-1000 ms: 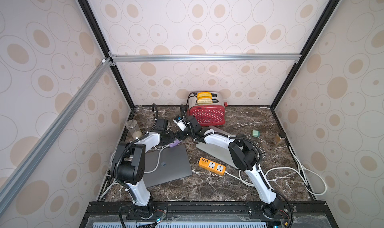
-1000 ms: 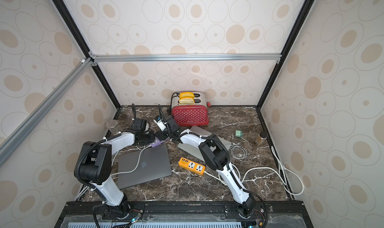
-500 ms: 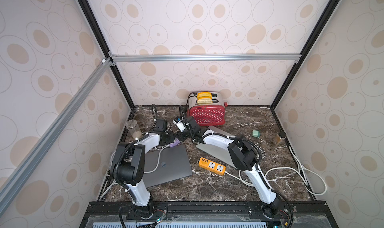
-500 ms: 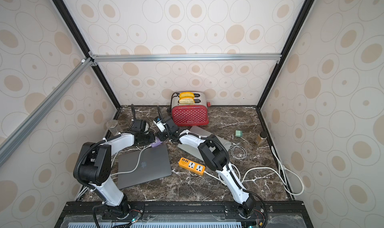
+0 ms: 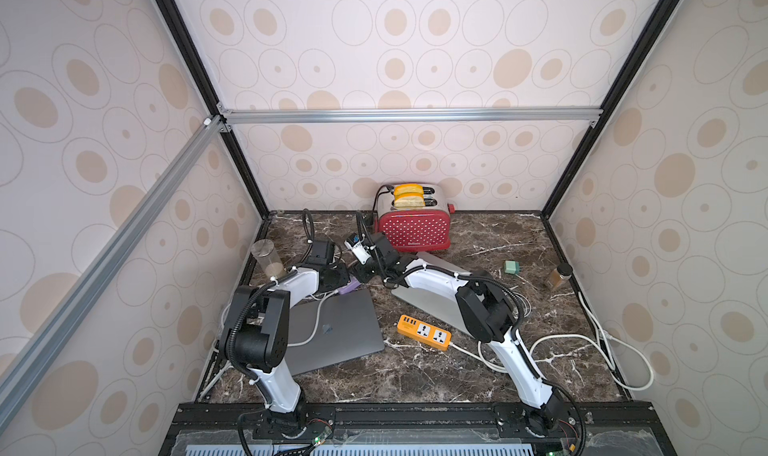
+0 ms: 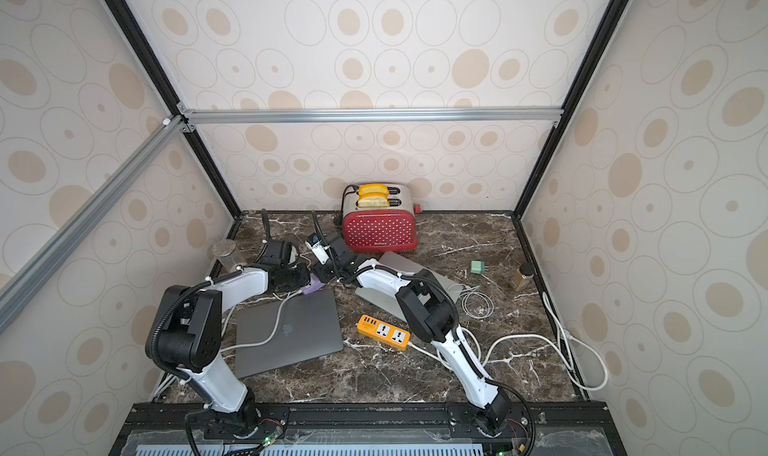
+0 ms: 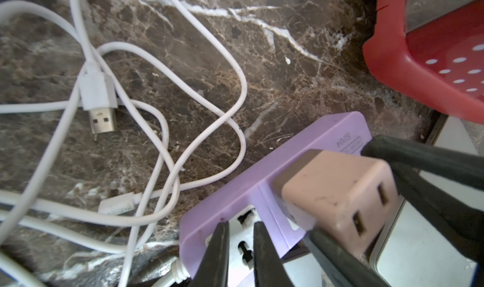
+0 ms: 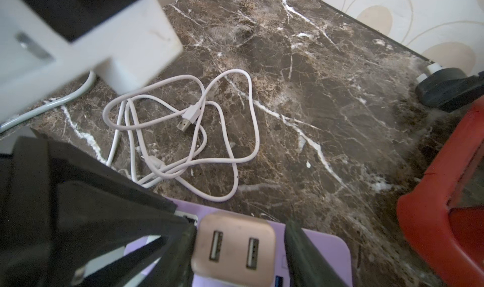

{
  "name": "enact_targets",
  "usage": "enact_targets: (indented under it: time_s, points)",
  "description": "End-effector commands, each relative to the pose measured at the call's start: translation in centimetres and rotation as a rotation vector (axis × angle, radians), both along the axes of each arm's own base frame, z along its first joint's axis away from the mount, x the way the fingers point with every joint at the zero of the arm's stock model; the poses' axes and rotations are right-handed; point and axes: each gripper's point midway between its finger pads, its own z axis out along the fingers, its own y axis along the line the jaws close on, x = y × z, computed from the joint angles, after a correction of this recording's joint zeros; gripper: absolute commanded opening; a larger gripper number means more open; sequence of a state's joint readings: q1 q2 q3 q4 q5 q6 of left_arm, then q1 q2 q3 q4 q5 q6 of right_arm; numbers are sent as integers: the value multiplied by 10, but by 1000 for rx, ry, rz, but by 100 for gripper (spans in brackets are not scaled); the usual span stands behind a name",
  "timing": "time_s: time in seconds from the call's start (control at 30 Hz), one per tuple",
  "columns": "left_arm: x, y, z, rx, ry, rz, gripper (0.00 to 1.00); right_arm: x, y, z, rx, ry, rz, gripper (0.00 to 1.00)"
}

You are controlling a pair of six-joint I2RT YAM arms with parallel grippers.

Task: Unplug the laptop charger
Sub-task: Remove the plug from the socket.

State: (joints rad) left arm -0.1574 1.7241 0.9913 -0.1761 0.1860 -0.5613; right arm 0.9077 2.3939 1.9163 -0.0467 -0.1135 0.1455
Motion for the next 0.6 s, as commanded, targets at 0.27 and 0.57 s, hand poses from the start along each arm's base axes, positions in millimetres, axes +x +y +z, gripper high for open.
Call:
enact_targets:
  time_s: [0.27, 0.57]
  points:
    - [-40, 9, -45, 32, 188, 20, 20, 4, -5, 42, 5, -57, -26, 55]
    - [-44, 10, -49, 32, 194, 21, 20, 5, 1, 38, 5, -48, -13, 48]
